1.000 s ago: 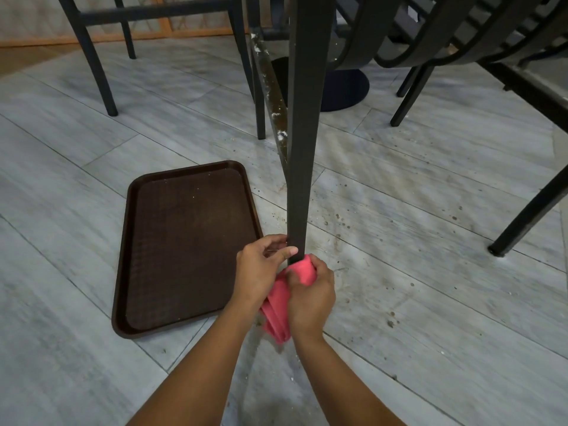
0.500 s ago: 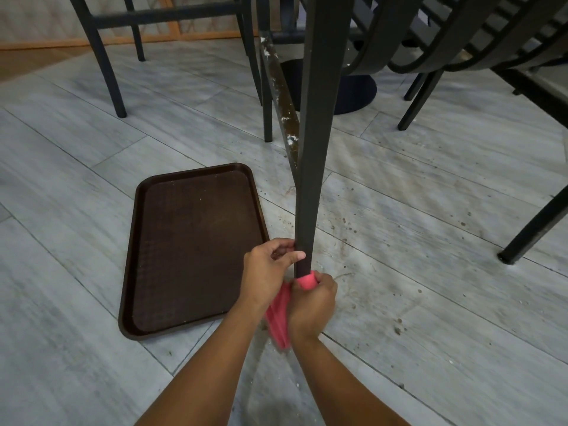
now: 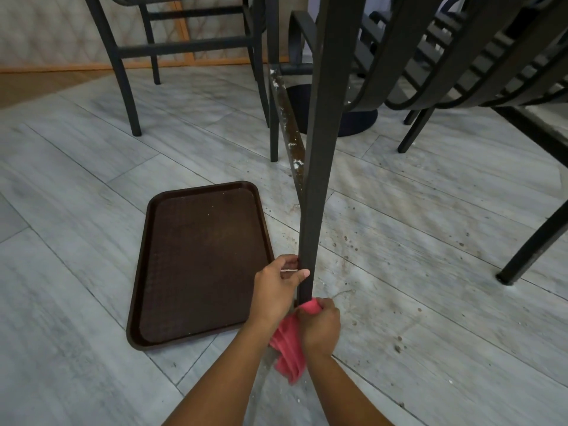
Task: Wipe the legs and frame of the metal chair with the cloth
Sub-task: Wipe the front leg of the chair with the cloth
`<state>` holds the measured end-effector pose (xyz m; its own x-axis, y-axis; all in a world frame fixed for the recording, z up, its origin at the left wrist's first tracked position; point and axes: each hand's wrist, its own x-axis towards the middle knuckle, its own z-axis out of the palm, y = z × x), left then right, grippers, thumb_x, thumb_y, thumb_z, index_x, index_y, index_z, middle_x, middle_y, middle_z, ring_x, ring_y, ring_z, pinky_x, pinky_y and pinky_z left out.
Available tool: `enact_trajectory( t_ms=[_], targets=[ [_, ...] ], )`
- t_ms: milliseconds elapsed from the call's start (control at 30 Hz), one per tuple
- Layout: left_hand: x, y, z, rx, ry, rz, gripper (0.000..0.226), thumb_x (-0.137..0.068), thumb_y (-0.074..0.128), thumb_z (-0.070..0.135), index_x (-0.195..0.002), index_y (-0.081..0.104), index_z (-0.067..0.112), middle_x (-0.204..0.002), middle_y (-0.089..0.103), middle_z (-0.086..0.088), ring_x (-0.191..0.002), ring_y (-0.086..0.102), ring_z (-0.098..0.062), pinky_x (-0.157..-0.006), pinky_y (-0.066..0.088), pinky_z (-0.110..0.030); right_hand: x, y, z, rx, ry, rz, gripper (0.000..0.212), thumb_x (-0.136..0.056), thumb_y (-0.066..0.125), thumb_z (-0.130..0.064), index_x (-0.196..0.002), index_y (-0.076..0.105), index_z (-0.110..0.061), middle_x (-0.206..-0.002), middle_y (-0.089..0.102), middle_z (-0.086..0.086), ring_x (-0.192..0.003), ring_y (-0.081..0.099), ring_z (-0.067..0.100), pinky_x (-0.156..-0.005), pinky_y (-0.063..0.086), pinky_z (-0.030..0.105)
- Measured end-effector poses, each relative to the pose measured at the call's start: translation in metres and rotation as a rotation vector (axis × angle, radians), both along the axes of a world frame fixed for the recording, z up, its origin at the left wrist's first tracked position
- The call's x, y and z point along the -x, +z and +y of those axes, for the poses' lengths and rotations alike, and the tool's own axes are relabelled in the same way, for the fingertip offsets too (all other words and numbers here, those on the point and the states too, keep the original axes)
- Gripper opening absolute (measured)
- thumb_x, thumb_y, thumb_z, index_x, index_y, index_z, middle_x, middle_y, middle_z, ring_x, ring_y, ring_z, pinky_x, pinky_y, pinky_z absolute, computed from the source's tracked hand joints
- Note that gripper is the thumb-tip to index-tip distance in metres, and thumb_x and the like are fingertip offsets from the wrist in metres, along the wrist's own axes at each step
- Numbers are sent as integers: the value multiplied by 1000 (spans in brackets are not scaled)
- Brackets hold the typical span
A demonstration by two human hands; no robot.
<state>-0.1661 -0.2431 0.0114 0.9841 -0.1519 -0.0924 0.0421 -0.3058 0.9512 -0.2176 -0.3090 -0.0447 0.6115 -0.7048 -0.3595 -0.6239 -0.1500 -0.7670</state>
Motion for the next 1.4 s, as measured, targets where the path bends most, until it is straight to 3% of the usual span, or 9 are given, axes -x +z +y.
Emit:
enact_trajectory(
  t_ms=[100, 233, 400, 567, 733, 933, 1100, 1300, 1400],
  targets=[
    [7, 3, -1, -11, 5, 43, 45, -79, 73, 22, -121, 57, 23, -106, 62, 8, -86, 62, -1, -65, 45, -5, 9, 6, -2, -51, 14, -28, 26, -83, 58, -14, -109, 58, -15, -99, 62, 9, -81, 61, 23, -75, 52, 36],
    [15, 6, 3, -17, 13, 76, 46, -81, 71, 23, -124, 53, 24, -109, 59, 7, -93, 60, -9, -72, 44, -12, 20, 21, -3, -141, 18, -104, 28, -82, 60, -10, -108, 56, -20, -98, 62, 6, -82, 61, 21, -76, 53, 38],
    [23, 18, 15, -32, 32, 15, 23, -84, 67, 16, -106, 63, 22, -95, 64, 7, -81, 60, -2, -67, 44, -5, 27, 54, 2, -194, 57, -254, 24, -80, 63, -13, -95, 56, -31, -91, 64, -5, -80, 63, 13, -75, 54, 37],
    [33, 37, 34, -69, 50, -48, 15, -88, 61, 15, -100, 68, 20, -90, 68, 11, -83, 60, 8, -70, 42, -3, 23, 93, 15, -142, 167, -420, 28, -82, 66, -17, -104, 57, -31, -102, 58, -12, -90, 58, 5, -76, 49, 23],
    [38, 66, 56, -77, 63, -105, 16, -92, 55, 20, -96, 70, 23, -88, 69, 15, -81, 61, 8, -68, 41, -3, 14, 127, 30, -91, 258, -449, 30, -87, 58, -20, -114, 54, -33, -115, 53, -8, -99, 54, 8, -86, 49, 31],
    [29, 93, 79, 29, 32, -72, 18, -92, 54, 28, -99, 71, 25, -89, 72, 11, -82, 64, 3, -72, 49, -14, -1, 158, 52, -35, 323, -487, 38, -91, 52, -15, -126, 54, -30, -131, 41, -3, -113, 47, 11, -102, 42, 38],
    [6, 108, 100, 104, 17, -44, 13, -90, 59, 19, -95, 71, 21, -87, 72, 7, -80, 65, -3, -69, 48, -13, -17, 176, 75, -8, 346, -470, 41, -93, 50, -20, -131, 48, -37, -134, 35, -11, -117, 43, 9, -101, 42, 34],
    [-8, 144, 128, 124, 41, -51, 11, -88, 61, 15, -84, 67, 23, -82, 70, 7, -73, 62, 1, -64, 46, -10, -28, 205, 110, 79, 291, -439, 51, -92, 53, -29, -140, 35, -31, -141, 35, -11, -120, 40, 6, -101, 41, 32],
    [-13, 176, 143, 113, 88, -25, 11, -88, 61, 15, -84, 67, 23, -82, 69, 9, -74, 61, 3, -63, 44, -7, -31, 233, 125, 118, 274, -414, 50, -90, 56, -33, -137, 40, -33, -128, 42, -12, -105, 41, -1, -85, 38, 14]
  ],
)
